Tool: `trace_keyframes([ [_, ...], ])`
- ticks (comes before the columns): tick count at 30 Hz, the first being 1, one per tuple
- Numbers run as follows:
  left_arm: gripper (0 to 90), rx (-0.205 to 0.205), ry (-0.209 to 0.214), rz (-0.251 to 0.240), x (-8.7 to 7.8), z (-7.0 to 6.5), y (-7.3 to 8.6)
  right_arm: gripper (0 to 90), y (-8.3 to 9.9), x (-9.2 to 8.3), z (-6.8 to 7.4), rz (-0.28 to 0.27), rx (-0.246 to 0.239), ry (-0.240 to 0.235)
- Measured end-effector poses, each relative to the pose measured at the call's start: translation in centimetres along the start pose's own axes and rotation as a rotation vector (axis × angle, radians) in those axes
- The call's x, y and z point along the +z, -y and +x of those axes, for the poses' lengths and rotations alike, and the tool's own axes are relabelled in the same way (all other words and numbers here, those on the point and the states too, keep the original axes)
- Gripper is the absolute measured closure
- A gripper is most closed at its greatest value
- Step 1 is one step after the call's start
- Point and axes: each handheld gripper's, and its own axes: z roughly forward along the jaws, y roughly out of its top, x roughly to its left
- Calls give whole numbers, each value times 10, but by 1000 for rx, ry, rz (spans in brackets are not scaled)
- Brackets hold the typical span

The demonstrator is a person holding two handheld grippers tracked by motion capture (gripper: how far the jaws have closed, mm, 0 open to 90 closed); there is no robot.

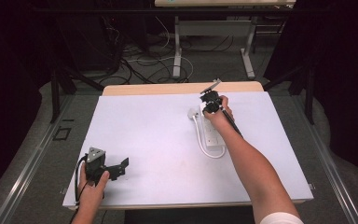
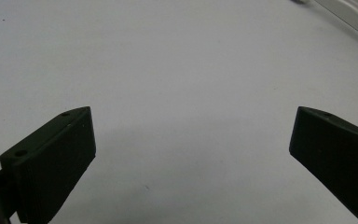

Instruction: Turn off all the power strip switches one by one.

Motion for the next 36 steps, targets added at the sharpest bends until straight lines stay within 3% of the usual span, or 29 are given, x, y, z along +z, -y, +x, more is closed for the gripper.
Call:
trace_keyframes([
  [10,2,-7,-3,-5,0,0,0,900,2,-1,2,25,-23,5],
  [19,2,-5,-2,3,0,1,1,900,5,2,-3,31,8,1],
  [36,2,-3,-3,-2,0,1,1,900,6,2,-3,37,4,-5],
])
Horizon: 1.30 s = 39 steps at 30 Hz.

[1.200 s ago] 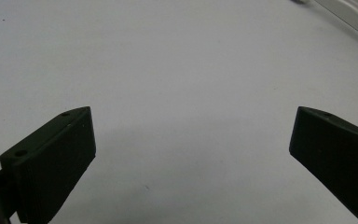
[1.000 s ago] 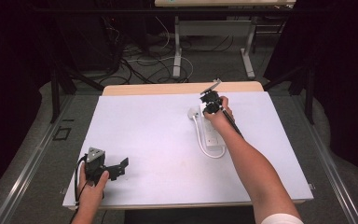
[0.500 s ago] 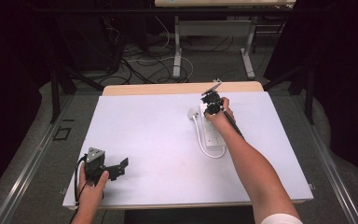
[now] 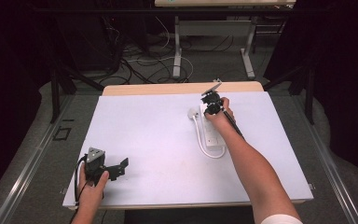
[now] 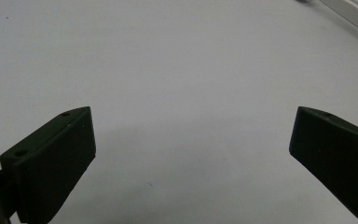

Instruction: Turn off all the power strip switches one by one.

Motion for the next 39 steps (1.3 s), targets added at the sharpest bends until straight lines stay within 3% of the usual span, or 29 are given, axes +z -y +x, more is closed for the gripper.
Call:
trace_keyframes([
  [10,2,0,1,3,0,0,0,900,1,1,-1,-18,2,-2],
  [12,2,0,2,2,0,0,0,900,1,2,1,4,6,13],
  [13,2,0,2,2,0,0,0,900,2,4,0,-25,3,14],
  [15,2,0,2,2,0,0,0,900,2,3,1,-26,18,16],
  [20,2,-2,1,4,0,0,0,900,1,2,1,-7,6,20],
  [24,2,-2,0,3,0,0,0,900,2,3,0,-30,1,20],
  [30,2,-3,1,8,1,0,0,900,2,3,1,-22,-6,24],
  [35,3,-3,2,9,1,0,0,900,1,2,0,-9,13,8],
  [39,2,-4,3,9,2,0,0,900,1,2,-2,-13,-4,0],
])
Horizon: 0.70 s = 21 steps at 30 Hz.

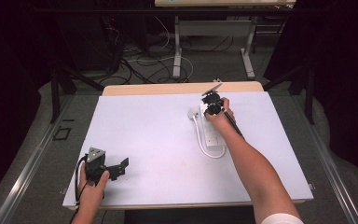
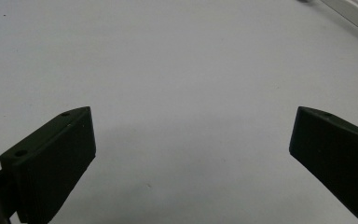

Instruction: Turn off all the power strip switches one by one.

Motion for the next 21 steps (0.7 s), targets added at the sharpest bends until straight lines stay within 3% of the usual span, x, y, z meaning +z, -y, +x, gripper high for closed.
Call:
trace_keyframes([
  [4,3,-3,0,-1,0,0,0,900,-1,-2,0,4,0,0],
  [5,2,-3,-1,-1,1,0,0,900,0,-1,-1,-23,-4,-9],
  [9,2,-2,0,0,1,-1,0,900,-1,-4,-2,-9,17,0],
  [21,2,-12,-3,-3,0,0,1,900,-9,-11,-10,-18,12,-1],
])
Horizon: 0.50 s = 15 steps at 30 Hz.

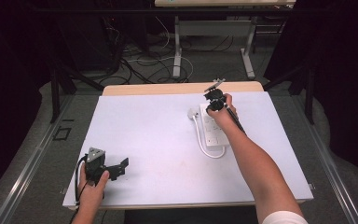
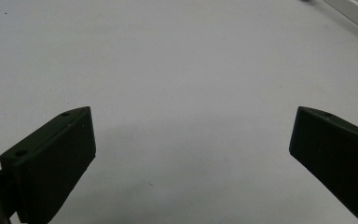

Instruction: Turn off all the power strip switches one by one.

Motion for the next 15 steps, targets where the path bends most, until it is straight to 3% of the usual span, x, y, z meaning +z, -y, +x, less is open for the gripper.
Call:
trace_keyframes([
  [6,3,1,-1,-2,0,0,0,900,-5,-2,-1,-6,-13,9],
  [7,3,2,0,-2,0,0,0,900,-7,-2,0,-2,5,9],
  [10,2,-2,-2,1,-1,1,0,900,-10,-3,-2,-6,-15,12],
  [15,2,-3,0,-2,-1,1,0,900,-14,-1,-3,-12,6,23],
])
